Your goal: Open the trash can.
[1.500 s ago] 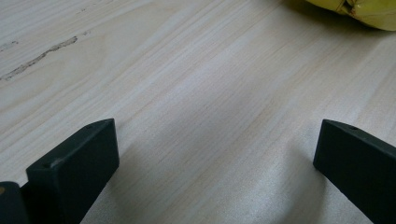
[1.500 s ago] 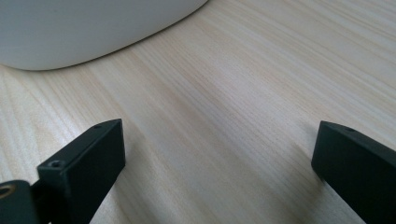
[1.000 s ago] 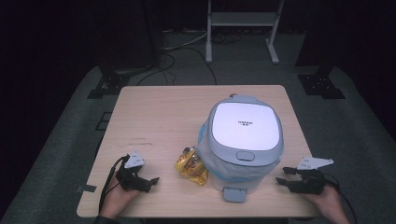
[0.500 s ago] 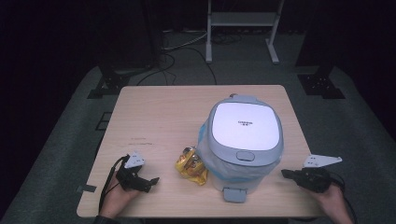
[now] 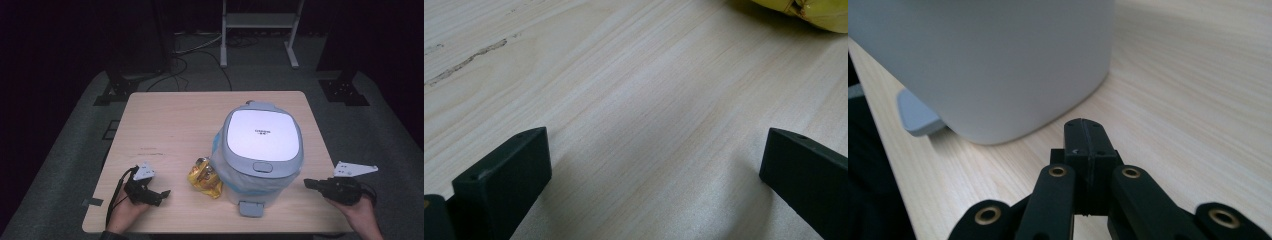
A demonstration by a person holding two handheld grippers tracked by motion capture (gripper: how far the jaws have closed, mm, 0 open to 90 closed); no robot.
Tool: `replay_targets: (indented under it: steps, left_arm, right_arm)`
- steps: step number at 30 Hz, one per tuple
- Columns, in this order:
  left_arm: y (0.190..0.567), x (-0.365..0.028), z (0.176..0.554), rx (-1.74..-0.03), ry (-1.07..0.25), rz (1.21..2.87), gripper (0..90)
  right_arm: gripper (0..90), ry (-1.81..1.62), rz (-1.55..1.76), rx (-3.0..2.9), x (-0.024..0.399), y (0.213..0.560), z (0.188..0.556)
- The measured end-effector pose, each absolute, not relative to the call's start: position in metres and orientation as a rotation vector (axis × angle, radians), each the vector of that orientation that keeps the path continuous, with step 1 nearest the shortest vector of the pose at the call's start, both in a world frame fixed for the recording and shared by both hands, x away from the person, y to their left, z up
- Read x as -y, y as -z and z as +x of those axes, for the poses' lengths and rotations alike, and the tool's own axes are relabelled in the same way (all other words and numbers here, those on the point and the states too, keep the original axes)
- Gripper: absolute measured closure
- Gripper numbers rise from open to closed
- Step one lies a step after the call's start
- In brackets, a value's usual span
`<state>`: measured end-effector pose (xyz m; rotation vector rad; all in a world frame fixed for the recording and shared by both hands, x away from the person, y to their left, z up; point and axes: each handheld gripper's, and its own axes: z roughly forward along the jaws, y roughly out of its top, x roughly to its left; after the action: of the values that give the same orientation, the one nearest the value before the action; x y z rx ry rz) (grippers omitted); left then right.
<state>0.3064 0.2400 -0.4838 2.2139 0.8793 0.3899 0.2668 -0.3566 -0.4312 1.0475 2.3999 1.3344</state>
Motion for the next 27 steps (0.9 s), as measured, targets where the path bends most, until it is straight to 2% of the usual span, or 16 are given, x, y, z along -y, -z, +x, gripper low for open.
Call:
replay_targets:
  steps: [27]
  left_arm:
    - [0.484, -0.240, 0.306, -0.880, -0.388, 2.216, 0.0]
  right_arm:
    - [89.9, -1.534, 0.928, -2.340, 0.343, 0.362, 0.257]
